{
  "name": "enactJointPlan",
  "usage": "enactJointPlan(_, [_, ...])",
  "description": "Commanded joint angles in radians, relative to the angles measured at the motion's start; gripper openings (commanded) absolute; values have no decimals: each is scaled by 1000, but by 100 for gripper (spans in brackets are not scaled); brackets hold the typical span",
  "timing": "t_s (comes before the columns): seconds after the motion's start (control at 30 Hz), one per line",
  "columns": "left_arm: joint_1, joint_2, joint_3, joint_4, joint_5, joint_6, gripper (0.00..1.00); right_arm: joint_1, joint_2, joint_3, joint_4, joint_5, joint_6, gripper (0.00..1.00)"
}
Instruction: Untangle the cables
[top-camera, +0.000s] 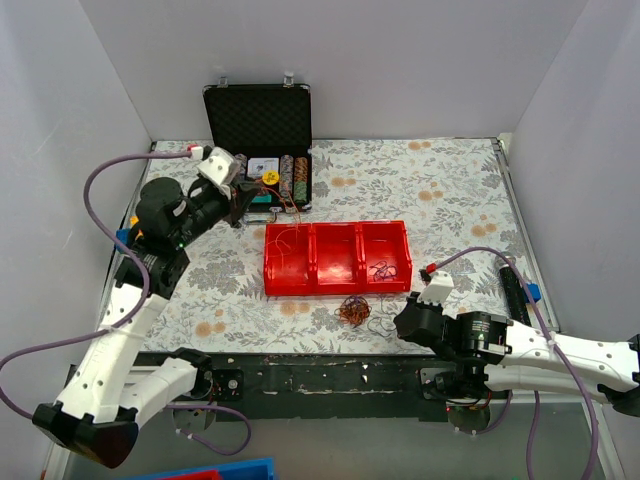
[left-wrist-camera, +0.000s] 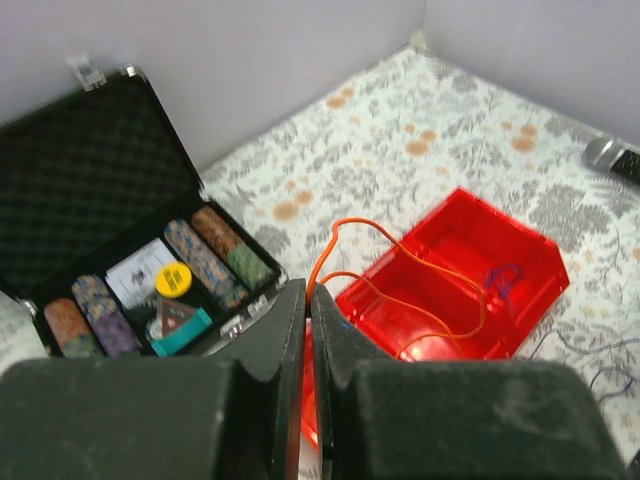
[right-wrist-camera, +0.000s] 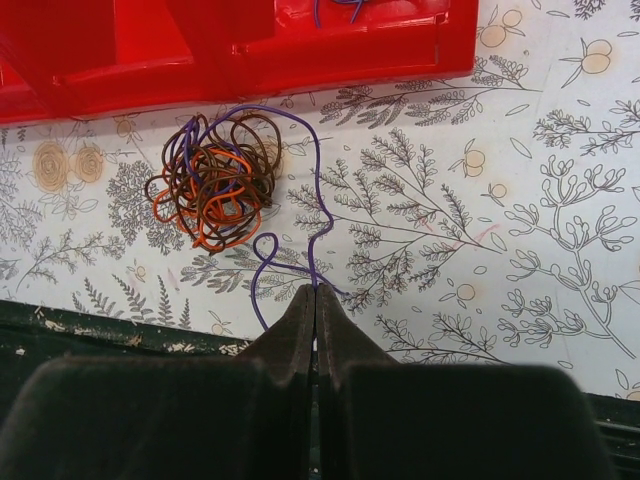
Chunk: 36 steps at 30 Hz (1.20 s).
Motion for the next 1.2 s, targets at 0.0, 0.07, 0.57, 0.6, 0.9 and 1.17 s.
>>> enactJointPlan(0.0, [5, 23, -88, 30, -21, 5, 0, 7, -12, -10, 15, 36, 14, 1])
enactJointPlan(0.07, [5, 43, -117, 41, -22, -10, 0, 5, -9, -10, 19, 37, 14, 1])
enactJointPlan(0.57, [-2, 103, -109, 79, -68, -47, 0, 5, -17, -23, 27, 37, 14, 1])
enactJointPlan(0.6, [-4, 111, -111, 84, -77, -57, 0, 5, -14, -25, 29, 37, 16, 1])
enactJointPlan(0.9, [-77, 186, -11, 89, -68, -128, 0, 5, -5, -30, 39, 31, 17, 1])
enactJointPlan(1.17, [-99, 201, -4, 81, -93, -104, 0, 7, -6, -28, 38, 34, 16, 1])
